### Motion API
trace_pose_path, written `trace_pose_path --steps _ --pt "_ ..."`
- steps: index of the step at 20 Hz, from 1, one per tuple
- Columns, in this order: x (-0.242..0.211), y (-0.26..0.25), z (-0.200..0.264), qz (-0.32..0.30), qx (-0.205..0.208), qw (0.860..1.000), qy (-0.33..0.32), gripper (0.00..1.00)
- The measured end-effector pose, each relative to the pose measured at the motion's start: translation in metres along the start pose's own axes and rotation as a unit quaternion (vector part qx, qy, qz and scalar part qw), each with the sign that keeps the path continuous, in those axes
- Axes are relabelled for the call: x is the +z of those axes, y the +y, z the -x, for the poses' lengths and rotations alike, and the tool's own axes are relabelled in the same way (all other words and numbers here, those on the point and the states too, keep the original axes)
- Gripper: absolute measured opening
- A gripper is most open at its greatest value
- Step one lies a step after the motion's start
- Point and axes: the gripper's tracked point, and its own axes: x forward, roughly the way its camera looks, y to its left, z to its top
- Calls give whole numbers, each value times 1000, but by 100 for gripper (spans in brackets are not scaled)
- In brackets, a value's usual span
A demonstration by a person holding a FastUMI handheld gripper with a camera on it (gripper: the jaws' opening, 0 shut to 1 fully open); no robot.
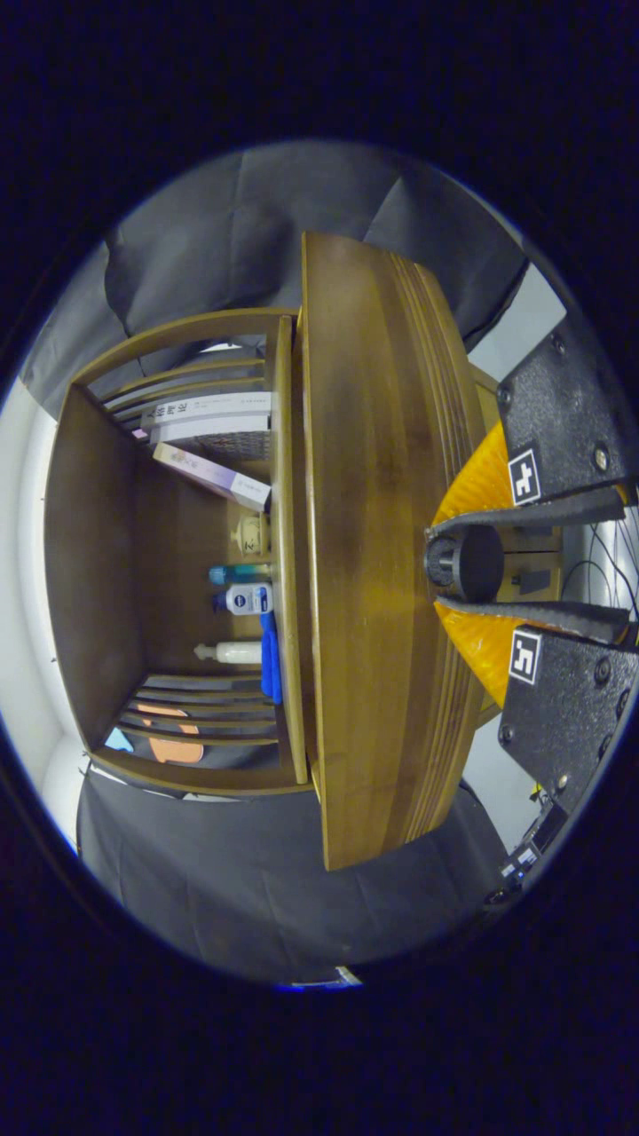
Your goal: Pull open the drawer, take out the items inside it, and place them on the countertop above the cabinet.
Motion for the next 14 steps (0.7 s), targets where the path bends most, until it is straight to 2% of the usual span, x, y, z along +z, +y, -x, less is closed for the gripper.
trace_pose_path --steps 9,14 --pt "-18 6 44 -7 -6 1000 -5 37" --pt "-23 9 46 0 -4 1000 -4 37"
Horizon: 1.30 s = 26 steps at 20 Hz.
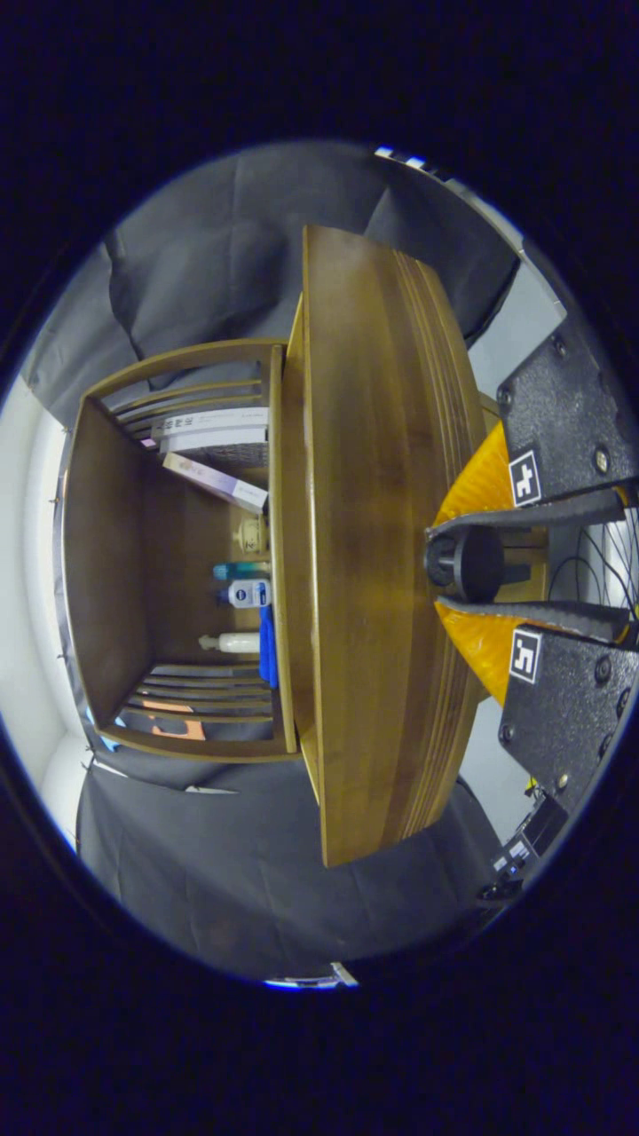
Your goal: Pull open the drawer, take out the items inside it, and place them on the countertop above the cabinet.
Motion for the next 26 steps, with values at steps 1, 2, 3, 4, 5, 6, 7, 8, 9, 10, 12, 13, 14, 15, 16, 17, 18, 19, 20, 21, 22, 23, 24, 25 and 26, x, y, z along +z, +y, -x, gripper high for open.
trace_pose_path --steps 1,2,3,4,5,6,7,8,9,10,12,13,14,15,16,17,18,19,20,21,22,23,24,25,26 --pt "0 -1 2 2 0 1000 1 37" --pt "0 1 2 3 1 1000 0 37" --pt "-1 1 3 10 0 1000 0 37" --pt "0 1 2 11 -1 1000 -1 37" --pt "-1 2 3 6 -2 1000 1 37" --pt "-1 0 5 4 -3 1000 6 37" --pt "2 0 10 -2 3 1000 3 46" --pt "10 -2 15 -5 5 1000 -3 53" --pt "20 -2 21 -5 9 1000 -13 61" --pt "34 -3 29 -7 15 1000 -26 68" --pt "66 -6 39 -10 21 999 -47 84" --pt "81 -8 44 -12 23 998 -56 89" --pt "96 -13 45 -12 20 998 -62 94" --pt "110 -18 45 -10 16 998 -66 98" --pt "124 -23 43 -8 12 998 -68 99" --pt "136 -28 41 -8 6 998 -68 99" --pt "147 -32 36 -9 -1 998 -61 99" --pt "159 -35 29 -11 -4 999 -53 99" --pt "172 -36 22 -11 -3 999 -48 99" --pt "183 -35 14 -12 -7 999 -42 100" --pt "193 -36 6 -9 -6 999 -37 100" --pt "199 -34 -6 -7 1 1000 -22 99" --pt "200 -32 -16 -7 8 1000 -2 99" --pt "197 -32 -26 -6 7 1000 26 99" --pt "194 -32 -37 -3 9 998 56 99"
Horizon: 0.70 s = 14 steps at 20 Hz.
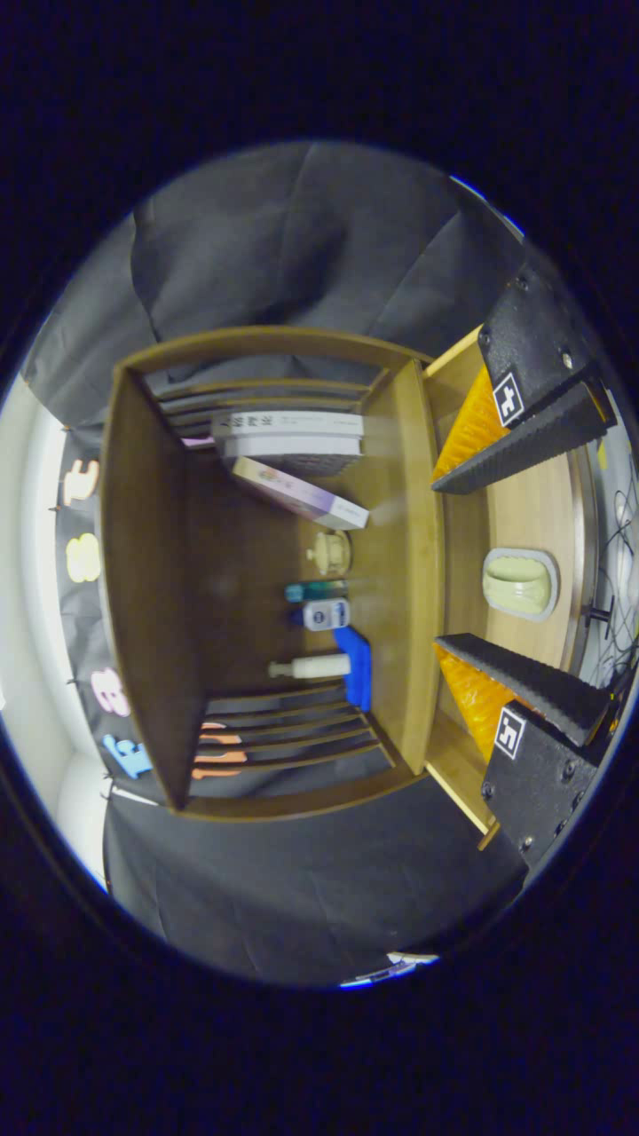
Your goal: Pull open the drawer, take out the items inside it, and place them on the countertop above the cabinet.
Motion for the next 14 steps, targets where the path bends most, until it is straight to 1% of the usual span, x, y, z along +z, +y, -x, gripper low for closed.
trace_pose_path --steps 4,7,10,12,14 --pt "-11 7 -41 9 11 994 107 100" --pt "-32 16 -62 28 17 982 186 99" --pt "-59 26 -78 21 27 967 254 99" --pt "-74 24 -84 24 20 955 294 97" --pt "-84 22 -89 37 12 947 319 95"
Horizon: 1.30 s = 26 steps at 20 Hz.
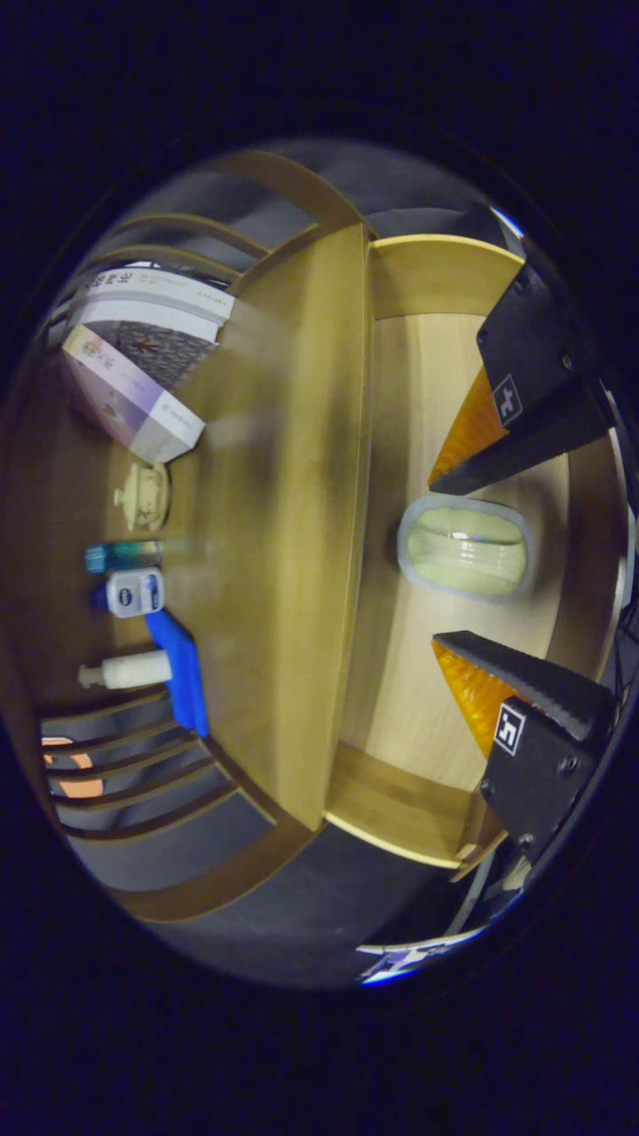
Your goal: Pull open the drawer, take out the items inside it, and place them on the countertop above the cabinet.
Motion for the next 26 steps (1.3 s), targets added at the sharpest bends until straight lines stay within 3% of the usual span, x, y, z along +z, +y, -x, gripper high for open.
trace_pose_path --steps 2,6,10,11,13,26 --pt "-5 4 -9 -6 -2 1000 23 92" --pt "-15 1 -26 -25 -12 997 69 76" --pt "-26 1 -36 -42 -11 993 106 50" --pt "-24 -3 -36 -47 -14 994 102 34" --pt "-25 -5 -34 -51 -9 993 108 23" --pt "11 -18 78 -28 8 999 34 21"
